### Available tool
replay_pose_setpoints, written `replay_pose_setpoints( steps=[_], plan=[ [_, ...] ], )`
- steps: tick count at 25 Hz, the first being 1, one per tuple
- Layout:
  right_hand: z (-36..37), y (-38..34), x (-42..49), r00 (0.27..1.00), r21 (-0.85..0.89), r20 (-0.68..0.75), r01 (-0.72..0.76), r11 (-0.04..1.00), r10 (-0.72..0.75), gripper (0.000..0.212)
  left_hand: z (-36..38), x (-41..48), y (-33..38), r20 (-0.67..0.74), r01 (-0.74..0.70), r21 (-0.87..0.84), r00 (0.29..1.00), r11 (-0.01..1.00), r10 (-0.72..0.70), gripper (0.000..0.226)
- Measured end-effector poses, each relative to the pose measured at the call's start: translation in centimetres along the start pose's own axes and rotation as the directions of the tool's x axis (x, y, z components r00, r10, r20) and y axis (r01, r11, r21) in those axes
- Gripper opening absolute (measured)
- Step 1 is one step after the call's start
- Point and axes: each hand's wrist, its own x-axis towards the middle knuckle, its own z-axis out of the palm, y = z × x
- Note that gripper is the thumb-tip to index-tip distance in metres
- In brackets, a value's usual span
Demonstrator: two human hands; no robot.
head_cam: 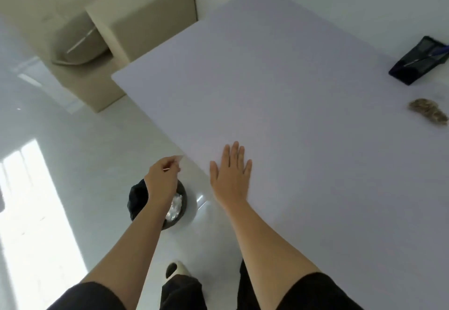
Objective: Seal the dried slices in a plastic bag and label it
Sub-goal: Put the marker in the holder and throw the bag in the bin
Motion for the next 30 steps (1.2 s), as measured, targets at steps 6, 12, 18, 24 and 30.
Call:
replay_pose_setpoints(
  steps=[6, 12, 18, 24, 30],
  plan=[
    [8.5, -11.4, -2.4, 0.958, 0.019, 0.040, 0.283, 0.959, -0.283, 0.064, -11.1, 4.0, -11.6, -0.085, 0.116, 0.041, 0.990, 0.992, -0.112, 0.011],
    [19.0, -8.2, -1.2, 0.908, -0.051, 0.314, 0.307, 0.950, -0.276, 0.057, -10.2, 7.5, -23.6, 0.068, 0.090, 0.291, 0.991, 0.952, -0.115, 0.018],
    [29.4, -4.6, 3.1, 0.903, -0.065, 0.381, 0.240, 0.969, -0.198, 0.052, -5.6, 13.5, -34.7, 0.108, 0.108, 0.403, 0.980, 0.909, -0.165, 0.018],
    [42.1, -0.1, 4.3, 0.896, -0.067, 0.431, 0.148, 0.987, -0.105, 0.064, 2.2, 18.8, -44.3, 0.046, 0.191, 0.358, 0.974, 0.914, -0.222, 0.019],
    [48.8, 2.5, 3.8, 0.877, -0.027, 0.450, 0.201, 0.979, -0.168, 0.070, 6.6, 21.3, -49.4, 0.032, 0.199, 0.414, 0.972, 0.888, -0.233, 0.025]
  ],
)
